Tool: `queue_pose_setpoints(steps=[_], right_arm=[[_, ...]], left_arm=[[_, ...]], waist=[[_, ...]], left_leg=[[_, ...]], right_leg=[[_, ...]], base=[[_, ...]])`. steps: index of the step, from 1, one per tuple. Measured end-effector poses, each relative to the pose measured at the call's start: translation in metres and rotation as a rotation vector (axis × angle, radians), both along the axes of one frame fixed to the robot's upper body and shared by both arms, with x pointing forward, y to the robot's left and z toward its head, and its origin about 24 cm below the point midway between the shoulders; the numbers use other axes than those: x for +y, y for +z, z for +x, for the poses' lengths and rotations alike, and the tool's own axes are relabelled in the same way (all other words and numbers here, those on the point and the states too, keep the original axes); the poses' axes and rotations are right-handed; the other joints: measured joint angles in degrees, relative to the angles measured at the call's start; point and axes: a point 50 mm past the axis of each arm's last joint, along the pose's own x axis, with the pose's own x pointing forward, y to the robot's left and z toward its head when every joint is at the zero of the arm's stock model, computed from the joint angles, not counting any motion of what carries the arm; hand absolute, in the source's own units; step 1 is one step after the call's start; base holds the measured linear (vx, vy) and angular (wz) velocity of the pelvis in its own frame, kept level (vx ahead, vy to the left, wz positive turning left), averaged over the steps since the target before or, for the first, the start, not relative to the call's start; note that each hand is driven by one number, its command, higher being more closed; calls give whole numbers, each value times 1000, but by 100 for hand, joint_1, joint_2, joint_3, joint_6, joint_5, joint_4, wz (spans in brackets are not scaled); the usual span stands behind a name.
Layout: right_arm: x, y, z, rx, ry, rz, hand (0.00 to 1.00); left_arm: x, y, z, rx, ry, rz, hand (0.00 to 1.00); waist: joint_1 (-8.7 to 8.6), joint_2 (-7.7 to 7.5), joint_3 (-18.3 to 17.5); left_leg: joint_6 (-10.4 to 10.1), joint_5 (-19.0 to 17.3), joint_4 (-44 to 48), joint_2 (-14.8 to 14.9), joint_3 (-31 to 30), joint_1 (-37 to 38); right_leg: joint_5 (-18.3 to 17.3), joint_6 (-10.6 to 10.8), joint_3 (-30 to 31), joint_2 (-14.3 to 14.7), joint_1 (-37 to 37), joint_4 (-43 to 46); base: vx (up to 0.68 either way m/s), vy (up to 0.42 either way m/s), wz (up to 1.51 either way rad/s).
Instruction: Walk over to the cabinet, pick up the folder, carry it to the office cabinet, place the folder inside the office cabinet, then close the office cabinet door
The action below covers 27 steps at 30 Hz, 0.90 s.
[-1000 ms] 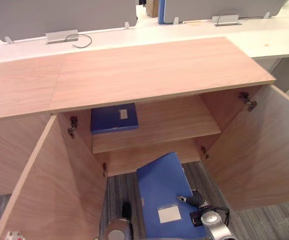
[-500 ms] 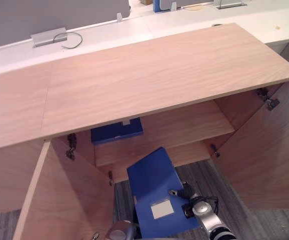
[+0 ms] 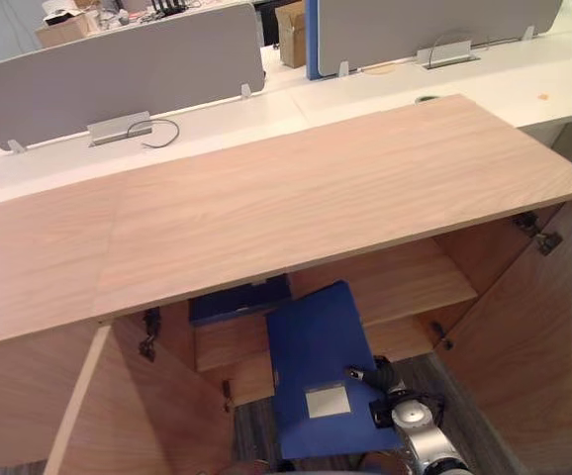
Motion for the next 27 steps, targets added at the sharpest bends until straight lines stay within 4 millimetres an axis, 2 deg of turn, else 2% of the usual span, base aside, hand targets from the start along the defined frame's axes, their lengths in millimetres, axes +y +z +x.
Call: queue_pose_setpoints(steps=[3,5,9,12,13,17,23,27], right_arm=[[1,5,-8,-27,-8,12,100],[1,8,-14,-41,-27,42,100],[3,26,-10,-133,-87,163,100],[3,62,11,-322,-149,310,100],[1,77,20,-402,-162,352,100],[-1,118,45,-607,-221,543,100],[-11,137,58,-741,-456,852,100],[-25,151,67,-867,-685,1117,100]], left_arm=[[-2,0,-1,0,22,1,0],[-5,0,3,-17,27,-3,0],[-5,1,4,-22,24,1,0],[-4,5,19,-76,-14,18,0],[-2,8,25,-99,-31,27,0],[-1,14,49,-177,-95,45,0],[-1,17,63,-214,-121,46,0],[0,19,66,-231,-93,48,0]], waist=[[-95,32,-46],[-120,44,-65],[-146,28,-60],[-132,7,90],[-136,-6,144],[-123,3,376],[-40,19,595],[44,24,707]], left_leg=[[-224,-127,135,316,-100,-120],[-281,-155,251,478,-196,-300],[-357,-276,758,524,-317,-787],[-343,-521,1691,450,-320,-1526],[-312,-664,2052,397,-308,-1791],[-222,-1236,3317,298,-271,-2732],[-42,-1549,4470,214,-294,-3919],[-36,-1847,5435,-7,-453,-4738]], right_leg=[[-165,-88,-296,251,77,-86],[-191,-138,-504,379,140,-185],[-253,-239,-832,279,-29,15],[-379,-234,-1019,-70,-508,741],[-512,-224,-1016,-219,-695,1036],[-971,-183,-895,-611,-1398,2054],[-1246,-113,-736,-954,-2385,3038],[-1678,-113,-695,-1371,-3014,4020]], base=[[47,-260,20],[58,-193,35],[49,-45,44],[-49,52,39],[-96,53,27],[-158,70,23],[-162,55,19],[-64,52,36]])
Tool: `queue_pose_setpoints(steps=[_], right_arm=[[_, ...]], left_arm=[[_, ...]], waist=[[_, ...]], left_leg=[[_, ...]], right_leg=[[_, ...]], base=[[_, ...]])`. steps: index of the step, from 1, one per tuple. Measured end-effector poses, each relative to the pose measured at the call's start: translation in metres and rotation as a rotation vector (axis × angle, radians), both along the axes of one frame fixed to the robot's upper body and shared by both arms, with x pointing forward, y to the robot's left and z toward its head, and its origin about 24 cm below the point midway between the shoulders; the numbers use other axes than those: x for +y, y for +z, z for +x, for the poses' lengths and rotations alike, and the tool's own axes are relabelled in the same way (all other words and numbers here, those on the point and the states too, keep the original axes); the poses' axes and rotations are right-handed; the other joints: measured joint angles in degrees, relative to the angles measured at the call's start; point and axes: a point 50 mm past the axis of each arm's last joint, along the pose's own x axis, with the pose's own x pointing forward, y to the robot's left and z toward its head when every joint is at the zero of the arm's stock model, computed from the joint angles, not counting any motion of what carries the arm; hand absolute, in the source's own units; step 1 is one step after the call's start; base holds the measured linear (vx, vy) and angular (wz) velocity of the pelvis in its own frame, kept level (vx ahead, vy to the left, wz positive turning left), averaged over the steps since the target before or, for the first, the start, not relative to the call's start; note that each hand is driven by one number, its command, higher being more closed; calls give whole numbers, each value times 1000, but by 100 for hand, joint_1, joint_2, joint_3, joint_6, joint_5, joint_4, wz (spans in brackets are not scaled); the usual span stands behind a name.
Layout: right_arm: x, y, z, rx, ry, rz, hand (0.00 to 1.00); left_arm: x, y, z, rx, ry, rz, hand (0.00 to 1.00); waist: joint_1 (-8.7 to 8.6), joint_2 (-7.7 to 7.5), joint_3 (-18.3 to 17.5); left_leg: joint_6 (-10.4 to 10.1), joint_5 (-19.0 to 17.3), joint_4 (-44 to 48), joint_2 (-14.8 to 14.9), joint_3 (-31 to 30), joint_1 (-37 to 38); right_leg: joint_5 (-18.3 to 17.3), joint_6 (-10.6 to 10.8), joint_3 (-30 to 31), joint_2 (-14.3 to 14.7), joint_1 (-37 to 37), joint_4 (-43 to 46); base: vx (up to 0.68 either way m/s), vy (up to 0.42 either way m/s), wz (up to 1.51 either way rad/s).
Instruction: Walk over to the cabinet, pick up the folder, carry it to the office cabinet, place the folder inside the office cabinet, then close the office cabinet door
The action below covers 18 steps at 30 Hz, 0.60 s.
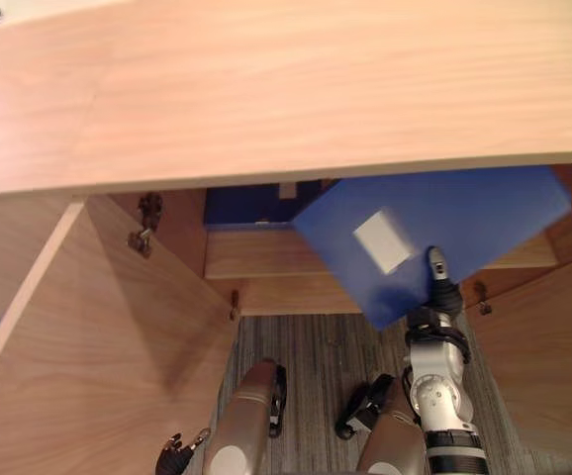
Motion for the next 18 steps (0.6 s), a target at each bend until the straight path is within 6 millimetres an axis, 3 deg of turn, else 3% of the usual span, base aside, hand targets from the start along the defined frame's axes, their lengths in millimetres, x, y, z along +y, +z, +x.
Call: queue_pose_setpoints(steps=[5,9,13,15,18], right_arm=[[-9,13,13,-56,-119,179,100],[-17,22,31,-38,-194,278,100],[-20,48,58,-47,-215,351,100],[-17,61,59,-88,-224,379,100],[-28,85,68,-169,-265,432,100]], left_arm=[[-1,2,4,-8,-5,9,0],[-3,5,11,-30,-7,14,0],[-6,7,17,-38,-6,16,0],[-6,7,17,-31,-5,23,0],[-6,6,16,-19,-12,29,0]], waist=[[64,52,92],[186,95,250],[337,171,540],[316,164,590],[286,161,619]], left_leg=[[-52,-188,721,-193,-179,-778],[-93,-305,1249,-321,-279,-1349],[-141,-358,1712,-394,-295,-1914],[-163,-347,1830,-386,-337,-2147],[-137,-322,1940,-286,-295,-2468]], right_leg=[[-295,-49,16,-261,-571,741],[-536,-68,346,-278,-1087,1284],[-721,-73,690,-262,-1671,1799],[-751,-71,718,-250,-1872,1923],[-810,10,768,-264,-2164,2061]], base=[[1,27,33],[13,-16,30],[10,-50,16],[-1,-68,9],[-37,-87,14]])
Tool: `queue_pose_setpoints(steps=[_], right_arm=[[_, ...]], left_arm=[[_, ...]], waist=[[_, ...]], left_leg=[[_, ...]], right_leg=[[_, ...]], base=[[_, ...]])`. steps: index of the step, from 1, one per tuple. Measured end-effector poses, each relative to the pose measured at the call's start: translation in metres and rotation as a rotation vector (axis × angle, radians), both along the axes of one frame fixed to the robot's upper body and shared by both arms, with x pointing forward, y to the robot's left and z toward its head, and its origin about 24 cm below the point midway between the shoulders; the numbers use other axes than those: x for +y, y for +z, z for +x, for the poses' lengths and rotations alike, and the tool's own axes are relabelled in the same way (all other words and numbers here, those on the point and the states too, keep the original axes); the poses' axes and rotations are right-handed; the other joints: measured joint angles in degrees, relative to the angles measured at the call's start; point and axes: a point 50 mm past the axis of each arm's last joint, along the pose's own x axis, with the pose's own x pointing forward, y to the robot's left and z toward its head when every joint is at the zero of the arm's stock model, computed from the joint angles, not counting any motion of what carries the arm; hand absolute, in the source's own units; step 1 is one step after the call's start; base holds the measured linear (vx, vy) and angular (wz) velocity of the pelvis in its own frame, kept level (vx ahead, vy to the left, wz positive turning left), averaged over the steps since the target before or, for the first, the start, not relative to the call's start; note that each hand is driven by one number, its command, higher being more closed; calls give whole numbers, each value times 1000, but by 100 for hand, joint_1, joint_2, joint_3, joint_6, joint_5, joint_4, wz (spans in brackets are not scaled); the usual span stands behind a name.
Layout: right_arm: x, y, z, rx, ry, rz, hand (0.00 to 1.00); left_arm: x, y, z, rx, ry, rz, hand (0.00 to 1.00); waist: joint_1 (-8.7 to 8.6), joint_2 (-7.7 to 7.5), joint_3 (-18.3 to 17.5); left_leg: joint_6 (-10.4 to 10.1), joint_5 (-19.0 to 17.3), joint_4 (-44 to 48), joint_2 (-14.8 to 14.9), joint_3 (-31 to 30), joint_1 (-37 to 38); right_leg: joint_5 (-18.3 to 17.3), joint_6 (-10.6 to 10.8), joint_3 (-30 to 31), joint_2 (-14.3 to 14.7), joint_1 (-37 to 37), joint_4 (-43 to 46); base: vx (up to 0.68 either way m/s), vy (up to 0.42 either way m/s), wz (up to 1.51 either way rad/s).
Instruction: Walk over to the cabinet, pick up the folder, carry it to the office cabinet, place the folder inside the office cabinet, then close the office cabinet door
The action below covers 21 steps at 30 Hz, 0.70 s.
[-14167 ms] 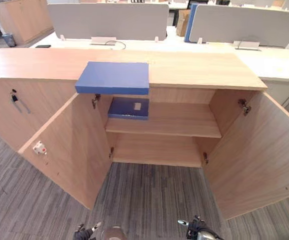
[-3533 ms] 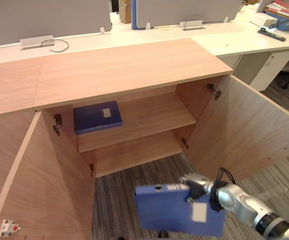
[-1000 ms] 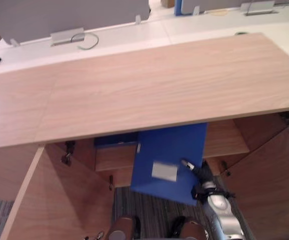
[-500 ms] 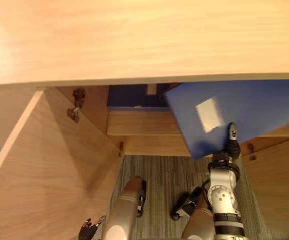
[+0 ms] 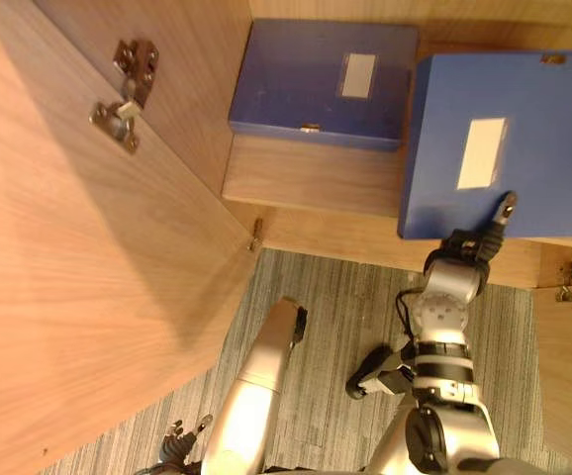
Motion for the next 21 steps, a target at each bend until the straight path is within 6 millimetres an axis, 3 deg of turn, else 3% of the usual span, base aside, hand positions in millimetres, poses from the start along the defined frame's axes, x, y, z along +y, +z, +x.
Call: queue_pose_setpoints(steps=[3,4,7,11,18,19,21], right_arm=[[-40,48,19,-86,-75,23,100],[-54,69,22,-122,-101,29,100],[-80,103,19,-194,-150,50,100],[-92,125,14,-247,-170,61,100],[-112,128,2,-268,-232,112,100],[-117,127,1,-248,-243,112,0],[-121,127,0,-231,-248,108,0]], left_arm=[[-1,1,4,-6,-10,-1,0],[-1,0,5,-3,-9,-3,0],[-3,-2,6,12,-5,-14,0],[-4,-3,6,22,-12,-12,0],[-4,-5,7,38,-16,-10,0],[-4,-5,7,43,-17,-9,0],[-3,-5,7,45,-17,-8,0]], waist=[[38,31,31],[52,36,65],[105,45,185],[168,46,254],[139,39,253],[118,27,256],[96,16,260]], left_leg=[[-35,107,3,143,79,-457],[-103,193,-19,188,95,-655],[-163,437,-7,202,104,-907],[-165,675,-1,198,99,-1019],[-197,703,-29,197,40,-1073],[-197,712,-48,197,20,-1066],[-196,732,-102,198,25,-1042]], right_leg=[[-6,4,7,-20,-411,89],[-8,0,10,-13,-580,127],[-13,-10,70,-14,-821,291],[-45,-75,94,-10,-955,378],[-55,-98,5,6,-915,322],[-55,-98,-31,9,-881,294],[-52,-102,-41,10,-862,247]], base=[[-73,-91,38],[-81,-104,46],[-59,-86,36],[15,-23,2],[45,-21,4],[32,-16,4],[31,-17,3]])
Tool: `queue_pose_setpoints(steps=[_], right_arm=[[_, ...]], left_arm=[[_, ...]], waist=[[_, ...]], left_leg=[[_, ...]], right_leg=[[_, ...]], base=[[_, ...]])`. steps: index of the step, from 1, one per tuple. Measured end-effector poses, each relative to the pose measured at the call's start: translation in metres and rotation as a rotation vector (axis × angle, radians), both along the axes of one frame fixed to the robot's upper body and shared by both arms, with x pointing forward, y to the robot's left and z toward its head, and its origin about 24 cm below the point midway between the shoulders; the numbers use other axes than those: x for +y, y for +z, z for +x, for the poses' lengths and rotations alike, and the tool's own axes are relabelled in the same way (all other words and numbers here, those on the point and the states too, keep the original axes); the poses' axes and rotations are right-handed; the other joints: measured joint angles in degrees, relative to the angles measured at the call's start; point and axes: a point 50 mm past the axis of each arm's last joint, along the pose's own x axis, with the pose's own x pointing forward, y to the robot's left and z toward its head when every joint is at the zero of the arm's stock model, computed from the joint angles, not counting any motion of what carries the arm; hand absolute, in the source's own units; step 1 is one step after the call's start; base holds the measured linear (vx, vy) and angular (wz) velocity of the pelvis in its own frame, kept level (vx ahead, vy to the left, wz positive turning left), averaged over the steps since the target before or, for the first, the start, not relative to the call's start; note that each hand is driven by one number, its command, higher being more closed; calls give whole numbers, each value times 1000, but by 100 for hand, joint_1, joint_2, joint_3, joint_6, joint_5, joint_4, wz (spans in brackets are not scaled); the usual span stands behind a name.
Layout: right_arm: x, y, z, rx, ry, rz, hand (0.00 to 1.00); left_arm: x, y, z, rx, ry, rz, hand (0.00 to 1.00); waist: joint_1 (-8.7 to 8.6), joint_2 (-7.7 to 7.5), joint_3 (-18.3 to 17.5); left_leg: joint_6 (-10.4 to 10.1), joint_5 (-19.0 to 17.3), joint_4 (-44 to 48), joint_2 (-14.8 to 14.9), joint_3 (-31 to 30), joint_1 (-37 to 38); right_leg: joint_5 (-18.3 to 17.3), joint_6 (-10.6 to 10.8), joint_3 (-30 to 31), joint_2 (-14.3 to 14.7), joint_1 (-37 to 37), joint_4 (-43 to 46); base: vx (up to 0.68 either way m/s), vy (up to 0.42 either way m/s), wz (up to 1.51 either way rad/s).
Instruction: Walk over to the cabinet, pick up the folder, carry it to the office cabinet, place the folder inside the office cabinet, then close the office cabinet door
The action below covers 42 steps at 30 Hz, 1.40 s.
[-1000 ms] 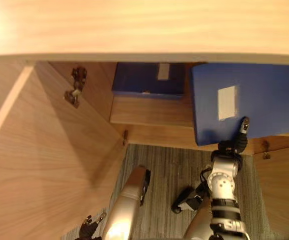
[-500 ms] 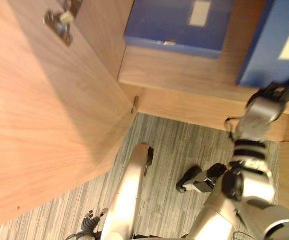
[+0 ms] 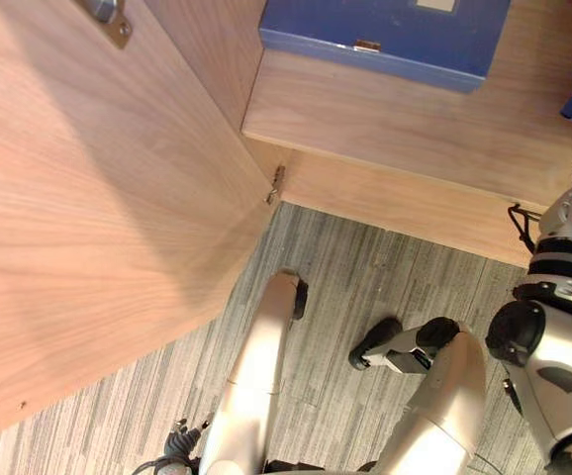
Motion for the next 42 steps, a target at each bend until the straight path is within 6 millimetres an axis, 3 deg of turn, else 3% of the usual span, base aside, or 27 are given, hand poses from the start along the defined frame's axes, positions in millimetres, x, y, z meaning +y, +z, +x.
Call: queue_pose_setpoints(steps=[12,18,24,29,32,33,35,38,40,42], right_arm=[[6,-10,11,78,47,-13,0],[18,-19,18,103,85,-9,0],[35,-35,21,113,118,-16,0],[45,-52,15,122,108,-34,0],[48,-63,15,264,92,-193,0],[55,-66,18,349,112,-323,0],[70,-68,25,531,164,-718,0],[81,-58,31,789,159,-1489,0],[83,-59,28,890,123,-1787,0],[83,-59,25,932,99,-1937,0]], left_arm=[[3,0,0,3,13,1,0],[6,0,-1,0,33,0,0],[10,1,-1,-2,31,10,0],[12,1,-1,-2,31,13,0],[12,1,-1,-2,39,13,0],[14,1,-1,-4,40,16,0],[17,3,-1,-13,32,21,0],[21,7,4,-57,-17,29,0],[22,9,7,-78,-35,26,0],[23,9,8,-85,-50,26,0]], waist=[[-98,-65,4],[-132,-188,-10],[-183,-315,-37],[-219,-336,-32],[-247,-345,-27],[-288,-374,-10],[-376,-449,32],[-431,-544,84],[-419,-597,110],[-420,-640,134]], left_leg=[[-30,85,-468,121,-96,415],[-71,118,-735,200,-152,679],[-81,125,-883,239,-149,809],[-75,128,-973,264,-108,936],[-65,134,-1008,315,-86,962],[-64,134,-1019,346,-83,966],[-60,137,-1030,368,-77,970],[-56,141,-1030,437,-70,978],[-56,142,-1031,451,-72,982],[-54,143,-1034,452,-72,978]], right_leg=[[117,-211,-297,196,504,-523],[178,-219,-440,321,802,-820],[202,-218,-465,386,902,-969],[229,-206,-459,403,1001,-1060],[273,-194,-455,447,1015,-1122],[300,-196,-454,485,1014,-1158],[321,-204,-452,506,1013,-1182],[367,-210,-449,572,1007,-1222],[369,-208,-451,585,1008,-1227],[369,-207,-454,585,1007,-1234]], base=[[51,-30,-2],[44,-21,-4],[47,-7,-2],[31,0,-2],[18,12,-9],[15,18,-14],[12,20,-10],[0,14,-10],[-4,7,-3],[0,0,0]])
